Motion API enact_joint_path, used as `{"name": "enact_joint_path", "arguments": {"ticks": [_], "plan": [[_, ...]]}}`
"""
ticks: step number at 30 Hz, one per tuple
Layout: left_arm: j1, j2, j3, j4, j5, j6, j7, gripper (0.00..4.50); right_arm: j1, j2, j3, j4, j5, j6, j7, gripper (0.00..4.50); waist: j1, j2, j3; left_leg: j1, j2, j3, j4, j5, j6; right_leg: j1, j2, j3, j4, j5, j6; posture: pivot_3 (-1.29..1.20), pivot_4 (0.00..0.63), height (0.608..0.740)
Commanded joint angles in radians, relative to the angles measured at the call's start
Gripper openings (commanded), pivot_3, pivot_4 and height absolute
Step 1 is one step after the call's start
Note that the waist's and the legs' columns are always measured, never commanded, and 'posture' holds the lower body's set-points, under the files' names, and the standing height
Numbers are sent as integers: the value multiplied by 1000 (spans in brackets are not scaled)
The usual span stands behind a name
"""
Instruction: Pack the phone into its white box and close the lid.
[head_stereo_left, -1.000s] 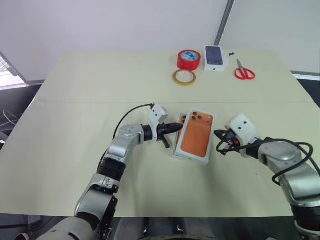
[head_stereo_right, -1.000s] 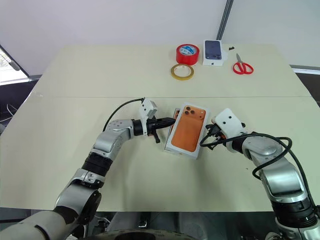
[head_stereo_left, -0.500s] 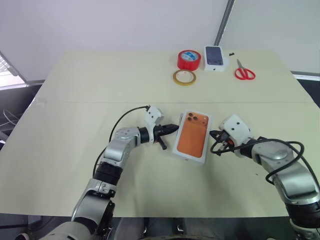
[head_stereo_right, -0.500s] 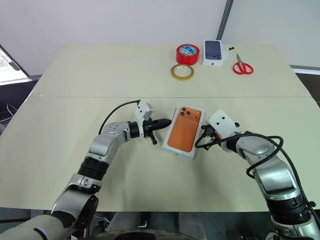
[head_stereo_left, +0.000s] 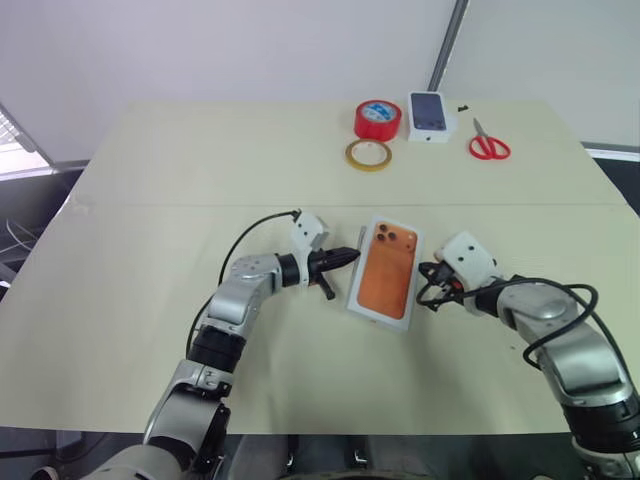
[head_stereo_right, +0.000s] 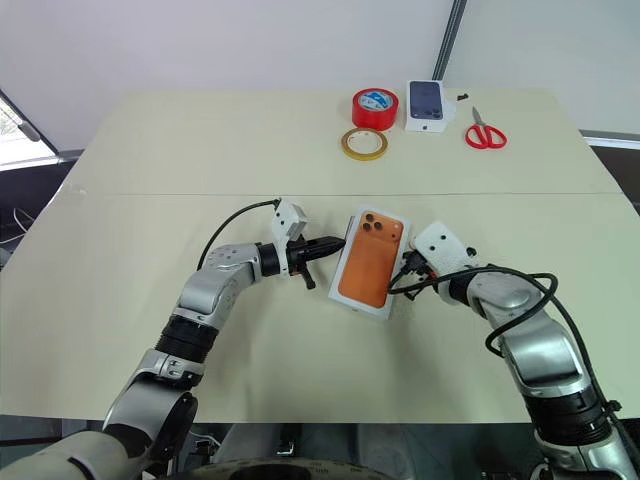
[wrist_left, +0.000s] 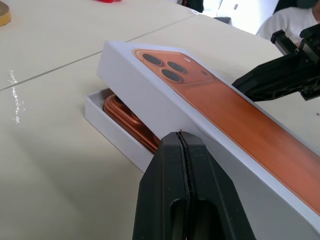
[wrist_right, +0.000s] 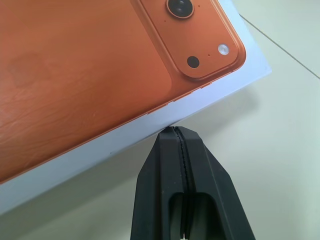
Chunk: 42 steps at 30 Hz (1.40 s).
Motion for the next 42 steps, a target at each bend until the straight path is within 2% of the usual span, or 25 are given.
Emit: {"name": "enact_joint_path", "arguments": {"ticks": [1,19,29,38,42], "plan": [[-5,-17,-48,-32,-7,-10,-20,0,-32,21,19,-35,17,-44,9,14,0,0,0,0,0,0,0,0,0,0,0,0,0,0,0,0,150,740],[27,0,-37,-63,-13,-1,-1,0,-67,46,39,-14,0,-54,5,14,-1,0,0,0,0,0,0,0,0,0,0,0,0,0,0,0,150,740],[4,-19,-35,-16,-13,-2,14,0,-83,57,62,29,-30,-70,-6,14,0,0,0,0,0,0,0,0,0,0,0,0,0,0,0,0,150,740],[26,0,-38,-4,-1,-4,13,0,-78,64,91,67,-63,-85,-10,14,0,0,0,0,0,0,0,0,0,0,0,0,0,0,0,0,150,740],[23,23,-19,-8,-4,-3,12,0,-68,48,64,67,-70,-90,-9,14,-1,0,0,0,0,0,0,0,0,0,0,0,0,0,0,0,150,740]]}}
